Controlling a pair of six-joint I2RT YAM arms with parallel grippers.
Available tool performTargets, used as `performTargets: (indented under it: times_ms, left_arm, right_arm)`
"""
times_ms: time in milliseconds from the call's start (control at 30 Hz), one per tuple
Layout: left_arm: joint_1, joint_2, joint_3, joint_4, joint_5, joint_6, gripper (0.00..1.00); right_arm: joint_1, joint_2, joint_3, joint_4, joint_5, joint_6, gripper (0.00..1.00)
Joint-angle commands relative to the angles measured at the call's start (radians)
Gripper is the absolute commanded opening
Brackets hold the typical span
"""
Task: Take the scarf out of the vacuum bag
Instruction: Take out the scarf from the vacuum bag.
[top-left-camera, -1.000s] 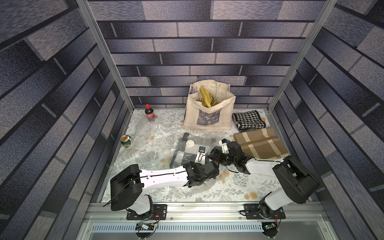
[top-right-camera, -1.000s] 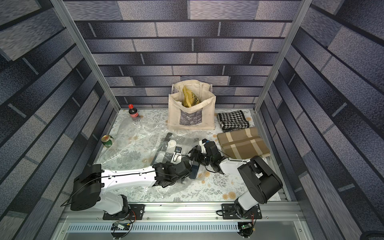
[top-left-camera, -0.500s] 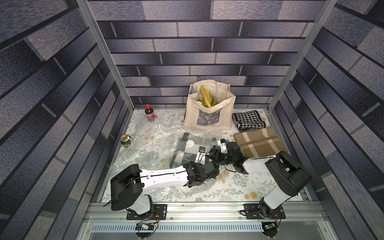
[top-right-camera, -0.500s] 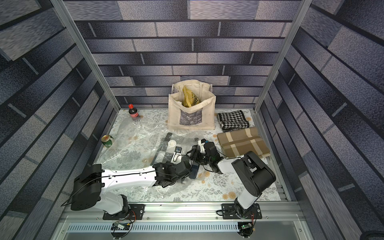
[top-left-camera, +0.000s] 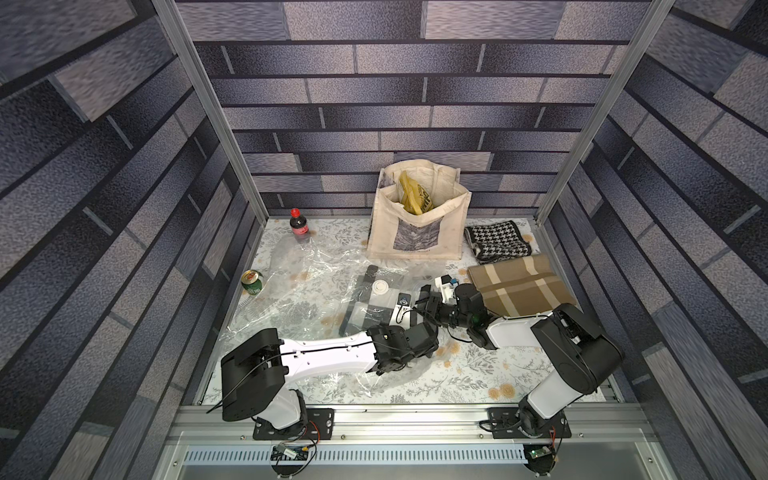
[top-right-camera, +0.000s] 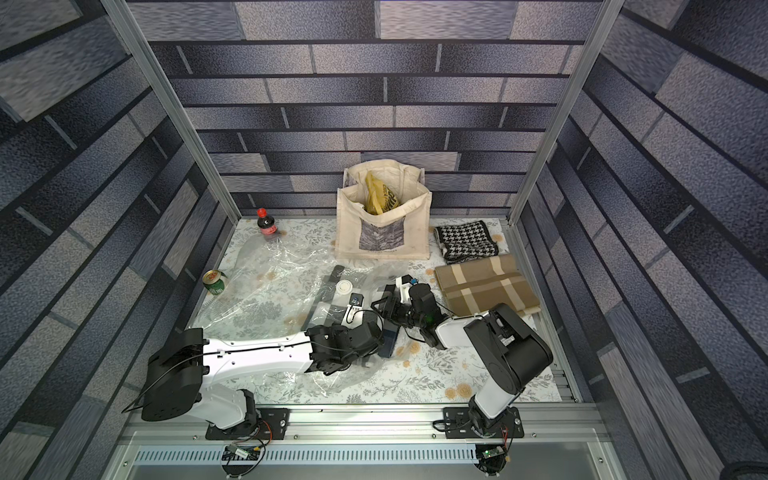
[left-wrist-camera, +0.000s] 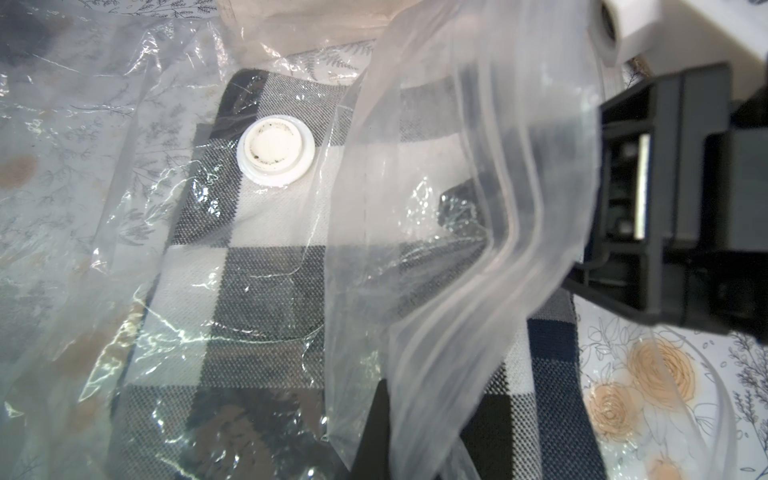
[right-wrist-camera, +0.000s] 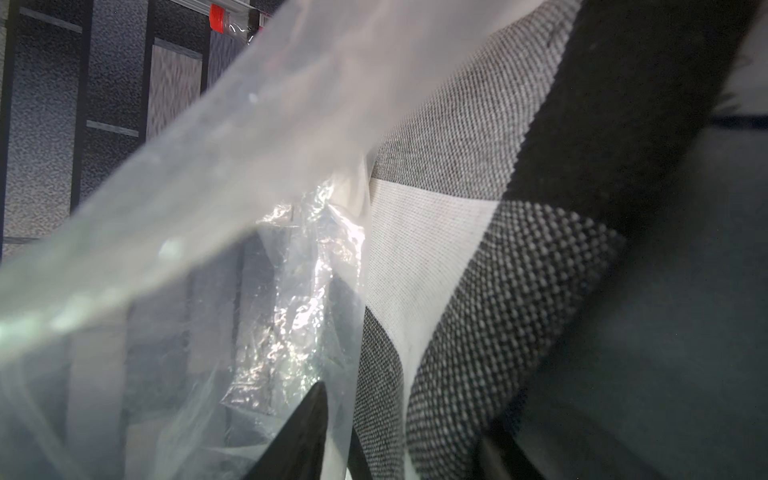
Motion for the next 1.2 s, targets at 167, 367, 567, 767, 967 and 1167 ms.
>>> performTargets:
  times_ms: [167,367,567,767,967,1167]
  left_arm:
    - [-0.004,0.002,0.023,-0.031,-0.033,0.000,0.00]
    - [-0.002,0.003,0.027,-0.031,-0.032,0.005,0.00]
    - [-0.003,0.003,0.022,-0.033,-0.031,-0.001,0.00]
    - [-0.002,-0.002,0.022,-0.038,-0.037,-0.002,0.00]
    - [0.002,-0.002,0.020,-0.045,-0.035,-0.008,0.00]
    - [0.005,-0.005,0.016,-0.056,-0.039,-0.019,0.00]
  right_arm:
    - [0.018,0.113,0.015,0.054,0.006,0.021,0.53]
    - [0.030,0.200,0.013,0.186,0.005,0.071,0.53]
    - [0.037,0.246,0.035,0.272,-0.034,0.110,0.46]
    - [0.043,0.264,0.048,0.311,-0.047,0.138,0.13]
    - [0.042,0.149,0.046,0.168,-0.018,0.065,0.00]
    - [0.042,-0.092,0.089,-0.240,0.092,-0.141,0.00]
